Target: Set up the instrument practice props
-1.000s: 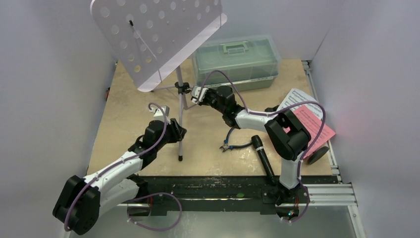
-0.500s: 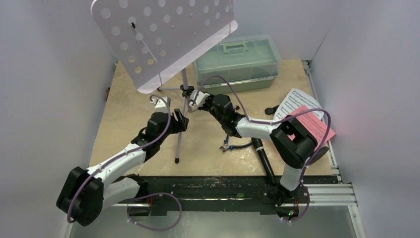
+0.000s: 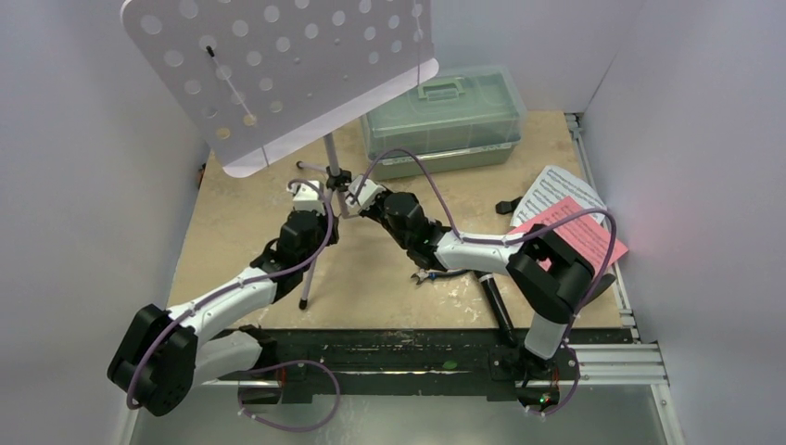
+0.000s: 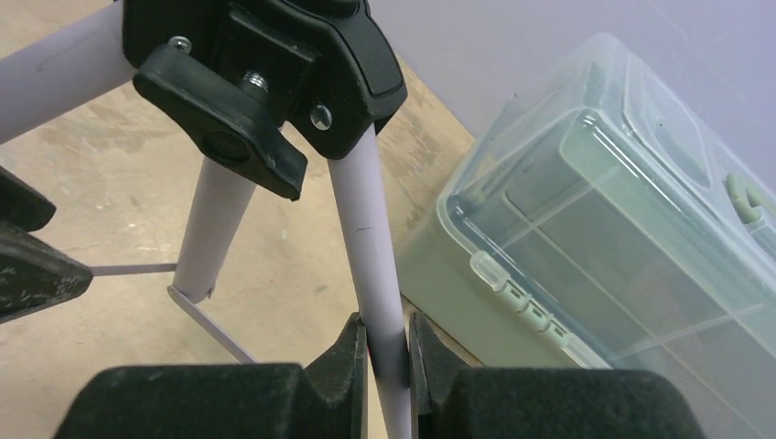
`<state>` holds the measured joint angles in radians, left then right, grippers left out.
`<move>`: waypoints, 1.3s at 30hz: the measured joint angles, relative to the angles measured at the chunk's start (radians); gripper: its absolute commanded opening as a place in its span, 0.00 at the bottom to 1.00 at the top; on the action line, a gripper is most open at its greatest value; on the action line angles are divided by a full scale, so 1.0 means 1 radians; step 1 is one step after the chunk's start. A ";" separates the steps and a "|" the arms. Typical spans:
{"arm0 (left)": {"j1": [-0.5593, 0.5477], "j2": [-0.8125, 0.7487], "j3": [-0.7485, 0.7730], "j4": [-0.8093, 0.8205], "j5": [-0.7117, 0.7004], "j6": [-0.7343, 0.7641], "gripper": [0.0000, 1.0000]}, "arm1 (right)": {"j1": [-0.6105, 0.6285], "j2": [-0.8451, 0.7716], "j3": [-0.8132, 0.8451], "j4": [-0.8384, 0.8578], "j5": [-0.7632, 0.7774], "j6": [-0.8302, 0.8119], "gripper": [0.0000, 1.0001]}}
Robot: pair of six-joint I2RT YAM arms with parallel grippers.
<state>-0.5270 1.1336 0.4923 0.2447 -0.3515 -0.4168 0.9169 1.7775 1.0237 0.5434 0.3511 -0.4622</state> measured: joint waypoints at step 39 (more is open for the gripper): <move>0.125 -0.073 -0.033 -0.077 -0.011 -0.100 0.95 | 0.114 -0.067 -0.070 0.025 0.139 0.299 0.25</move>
<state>-0.4023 1.0603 0.4595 0.1677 -0.3622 -0.5163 1.0306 1.7103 0.9539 0.5682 0.4904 -0.1627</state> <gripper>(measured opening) 0.884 0.162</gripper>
